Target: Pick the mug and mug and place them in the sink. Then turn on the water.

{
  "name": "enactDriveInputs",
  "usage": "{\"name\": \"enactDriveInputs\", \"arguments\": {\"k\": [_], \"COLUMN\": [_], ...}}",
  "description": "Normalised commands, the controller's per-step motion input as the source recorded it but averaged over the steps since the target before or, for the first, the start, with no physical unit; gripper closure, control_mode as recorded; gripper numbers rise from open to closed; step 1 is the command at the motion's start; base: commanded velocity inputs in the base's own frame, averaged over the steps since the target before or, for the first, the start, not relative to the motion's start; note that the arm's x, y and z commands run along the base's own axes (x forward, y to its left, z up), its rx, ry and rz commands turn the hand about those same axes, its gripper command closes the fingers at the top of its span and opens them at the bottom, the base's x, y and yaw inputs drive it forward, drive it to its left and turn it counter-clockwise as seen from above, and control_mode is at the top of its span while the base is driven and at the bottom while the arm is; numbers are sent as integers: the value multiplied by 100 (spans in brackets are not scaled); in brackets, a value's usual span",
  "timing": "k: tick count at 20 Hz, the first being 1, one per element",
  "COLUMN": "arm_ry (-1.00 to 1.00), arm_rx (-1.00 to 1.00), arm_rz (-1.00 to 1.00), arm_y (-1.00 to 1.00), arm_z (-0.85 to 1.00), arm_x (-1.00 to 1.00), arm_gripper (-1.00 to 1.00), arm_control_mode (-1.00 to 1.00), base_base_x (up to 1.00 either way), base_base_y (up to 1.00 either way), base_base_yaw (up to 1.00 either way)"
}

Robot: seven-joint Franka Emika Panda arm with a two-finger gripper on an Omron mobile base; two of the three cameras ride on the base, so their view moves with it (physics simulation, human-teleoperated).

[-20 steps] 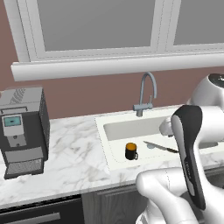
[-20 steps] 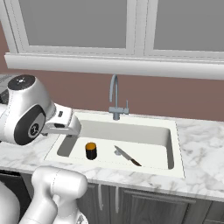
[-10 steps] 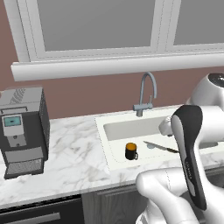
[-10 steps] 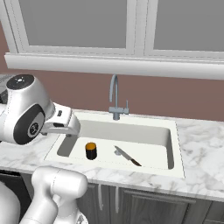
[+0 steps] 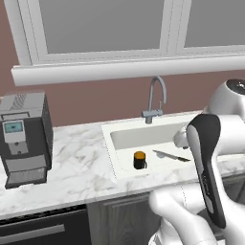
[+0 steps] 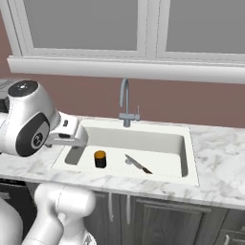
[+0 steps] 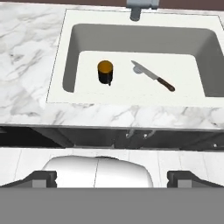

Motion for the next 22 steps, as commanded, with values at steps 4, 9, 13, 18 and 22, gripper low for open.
{"name": "enactDriveInputs", "arguments": {"k": [4,9,13,18,22], "arm_ry": [0,0,0,0,0], "arm_rx": [0,0,0,0,0], "arm_rz": [0,0,0,0,0], "arm_y": [0,0,0,0,0], "arm_z": [0,0,0,0,0], "arm_x": [0,0,0,0,0], "arm_gripper": [-100,-100,-100,-100,-100], "arm_control_mode": [100,100,100,100,100], "base_base_x": [-92,-93,-61,-18,-10], "base_base_y": [-59,-71,-53,-14,-1], "base_base_yaw": [-13,-26,-45,-64,-74]}}
